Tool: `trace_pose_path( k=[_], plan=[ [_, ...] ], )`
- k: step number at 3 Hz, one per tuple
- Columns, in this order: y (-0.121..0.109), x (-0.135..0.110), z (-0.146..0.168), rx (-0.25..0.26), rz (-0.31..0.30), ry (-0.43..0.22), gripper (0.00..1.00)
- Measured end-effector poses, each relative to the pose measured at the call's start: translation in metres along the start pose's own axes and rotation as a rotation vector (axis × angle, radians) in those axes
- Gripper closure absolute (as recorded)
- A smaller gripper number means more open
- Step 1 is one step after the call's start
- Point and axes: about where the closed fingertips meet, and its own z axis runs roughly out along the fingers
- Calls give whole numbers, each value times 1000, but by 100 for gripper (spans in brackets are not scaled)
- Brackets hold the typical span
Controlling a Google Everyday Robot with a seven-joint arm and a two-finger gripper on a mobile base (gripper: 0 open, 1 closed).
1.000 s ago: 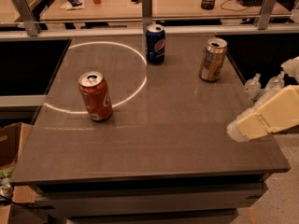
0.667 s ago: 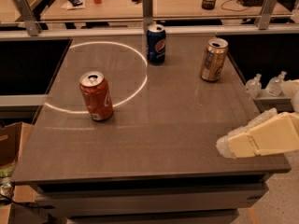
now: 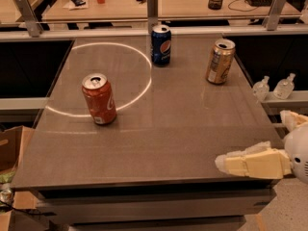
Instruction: Move coke can near pepsi can
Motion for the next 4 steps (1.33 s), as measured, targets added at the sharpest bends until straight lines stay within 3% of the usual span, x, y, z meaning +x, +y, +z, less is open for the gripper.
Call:
trace_pose_path(
  k=[1, 2, 3, 4],
  plan=[
    [-19, 20, 22, 10, 53, -76, 0],
    [-14, 13, 35, -55, 76, -178, 0],
    [-12, 0, 33, -58, 63, -236, 0],
    [-12, 0, 33, -58, 63, -236, 0]
  ],
)
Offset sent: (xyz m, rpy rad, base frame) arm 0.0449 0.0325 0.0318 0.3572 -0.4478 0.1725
